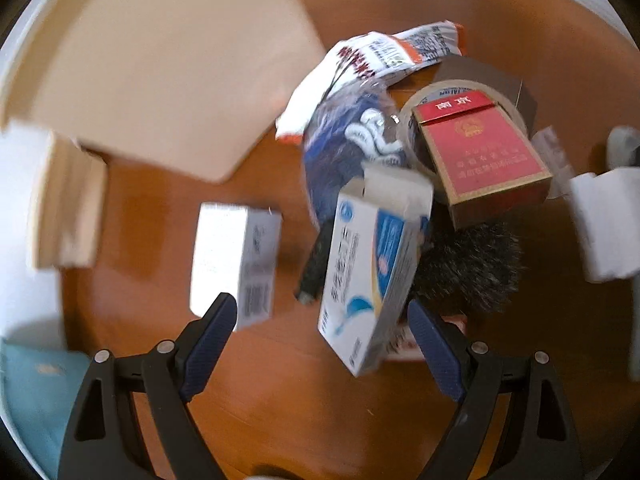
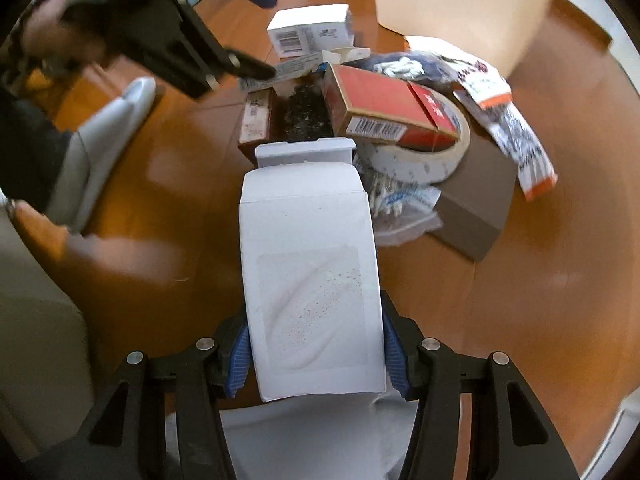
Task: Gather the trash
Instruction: 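Grasp the white paper packet with the right gripper while the left grasps the blue-white medicine box, then drop the medicine box into the wastebasket with the left gripper while the right carries the packet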
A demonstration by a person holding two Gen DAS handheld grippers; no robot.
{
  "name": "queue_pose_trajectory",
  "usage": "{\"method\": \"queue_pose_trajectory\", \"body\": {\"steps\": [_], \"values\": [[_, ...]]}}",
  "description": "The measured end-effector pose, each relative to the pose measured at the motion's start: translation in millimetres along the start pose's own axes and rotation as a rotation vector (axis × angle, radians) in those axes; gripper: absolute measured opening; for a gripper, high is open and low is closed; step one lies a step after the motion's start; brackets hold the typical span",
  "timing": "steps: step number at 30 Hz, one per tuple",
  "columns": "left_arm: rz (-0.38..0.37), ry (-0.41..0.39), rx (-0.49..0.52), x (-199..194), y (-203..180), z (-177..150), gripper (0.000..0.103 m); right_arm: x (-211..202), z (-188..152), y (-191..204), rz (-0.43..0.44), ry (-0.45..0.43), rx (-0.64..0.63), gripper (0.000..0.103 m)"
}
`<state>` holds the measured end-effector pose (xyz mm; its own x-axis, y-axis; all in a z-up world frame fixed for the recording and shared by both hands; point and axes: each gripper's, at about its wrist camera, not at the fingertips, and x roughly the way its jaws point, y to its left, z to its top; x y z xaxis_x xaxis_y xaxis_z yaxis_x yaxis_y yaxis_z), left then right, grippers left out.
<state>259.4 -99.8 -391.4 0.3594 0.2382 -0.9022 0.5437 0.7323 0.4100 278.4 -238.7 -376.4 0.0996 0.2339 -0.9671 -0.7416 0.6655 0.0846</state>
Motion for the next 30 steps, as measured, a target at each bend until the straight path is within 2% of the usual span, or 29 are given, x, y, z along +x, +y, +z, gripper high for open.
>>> {"method": "queue_pose_trajectory", "body": {"steps": [3, 6, 7, 8, 9, 11, 14, 18, 24, 28, 30], "values": [[0.114, -0.010, 0.035, 11, -18, 1, 0.088, 4, -6, 3, 0.028, -0.006, 0.065, 0.058], [0.176, -0.007, 0.037, 25, -26, 0, 0.088, 2, -15, 1, 0.047, -0.023, 0.129, 0.058], [0.181, -0.001, 0.033, 28, -27, -2, 0.085, 0, -21, 7, 0.047, -0.030, 0.143, 0.058], [0.166, 0.001, 0.016, 29, -27, -3, 0.068, 0, -20, 5, 0.051, -0.039, 0.163, 0.058], [0.126, 0.004, -0.012, 30, -24, -3, 0.046, -1, -21, 5, 0.052, -0.043, 0.173, 0.058], [0.046, 0.034, -0.071, 34, -15, -6, 0.029, -9, -29, 3, 0.050, -0.049, 0.178, 0.058], [0.038, 0.037, -0.098, 38, -9, -15, 0.028, -16, -37, 3, 0.039, -0.056, 0.182, 0.058], [0.051, 0.005, -0.141, 35, 6, -30, 0.016, -20, -33, 3, 0.035, -0.071, 0.187, 0.058], [0.020, -0.060, -0.346, -3, 54, -36, 0.016, -27, -31, -2, 0.048, -0.097, 0.212, 0.058], [-0.045, -0.113, -0.546, -42, 90, -42, 0.016, -34, -27, -6, 0.038, -0.122, 0.225, 0.058], [-0.086, -0.153, -0.639, -65, 103, -32, 0.016, -36, -25, -9, 0.037, -0.136, 0.236, 0.058]]}}
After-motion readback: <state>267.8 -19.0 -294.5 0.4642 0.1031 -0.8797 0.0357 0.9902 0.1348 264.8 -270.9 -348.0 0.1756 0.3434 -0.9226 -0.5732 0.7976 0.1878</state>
